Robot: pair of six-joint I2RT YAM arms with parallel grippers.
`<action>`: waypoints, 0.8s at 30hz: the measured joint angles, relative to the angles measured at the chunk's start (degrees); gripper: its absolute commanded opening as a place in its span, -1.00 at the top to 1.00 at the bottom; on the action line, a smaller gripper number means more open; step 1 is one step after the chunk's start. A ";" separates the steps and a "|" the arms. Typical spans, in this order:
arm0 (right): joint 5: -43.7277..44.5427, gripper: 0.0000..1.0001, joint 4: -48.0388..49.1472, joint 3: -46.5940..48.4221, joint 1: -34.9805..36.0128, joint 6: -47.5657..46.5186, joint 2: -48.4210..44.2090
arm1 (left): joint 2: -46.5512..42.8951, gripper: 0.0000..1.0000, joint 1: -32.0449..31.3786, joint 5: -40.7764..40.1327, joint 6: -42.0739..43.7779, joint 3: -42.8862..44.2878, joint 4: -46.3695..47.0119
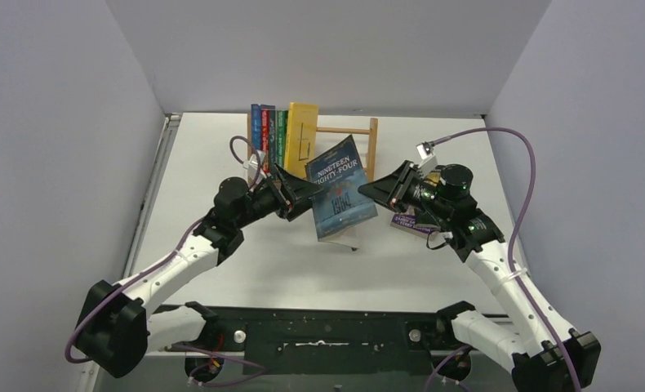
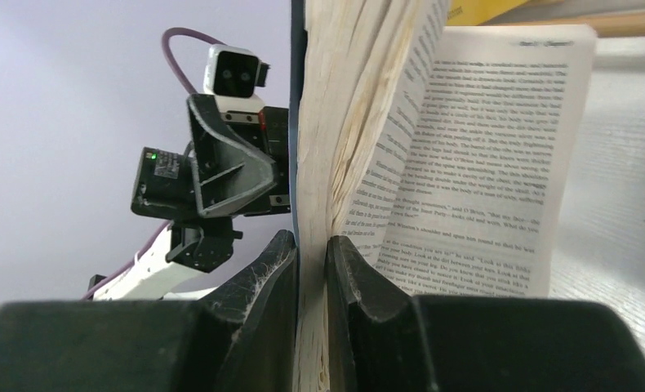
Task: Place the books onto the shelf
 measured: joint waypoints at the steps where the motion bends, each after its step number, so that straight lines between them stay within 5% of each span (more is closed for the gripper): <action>1: -0.02 1.00 0.59 0.02 0.00 0.39 0.09 | 0.96 -0.43 -0.07 0.24 -0.24 0.52 0.39; 13: 0.11 1.00 2.38 1.31 -0.13 1.42 0.15 | 5.16 -0.52 -0.22 2.12 -0.72 3.78 1.70; 18: 0.31 1.00 2.03 2.89 -0.17 1.11 0.15 | 6.62 -0.29 -0.15 3.32 -0.72 6.64 1.60; 24: 0.59 1.00 2.47 4.37 -0.46 0.37 0.15 | 8.94 0.23 0.00 4.44 -1.14 9.84 1.75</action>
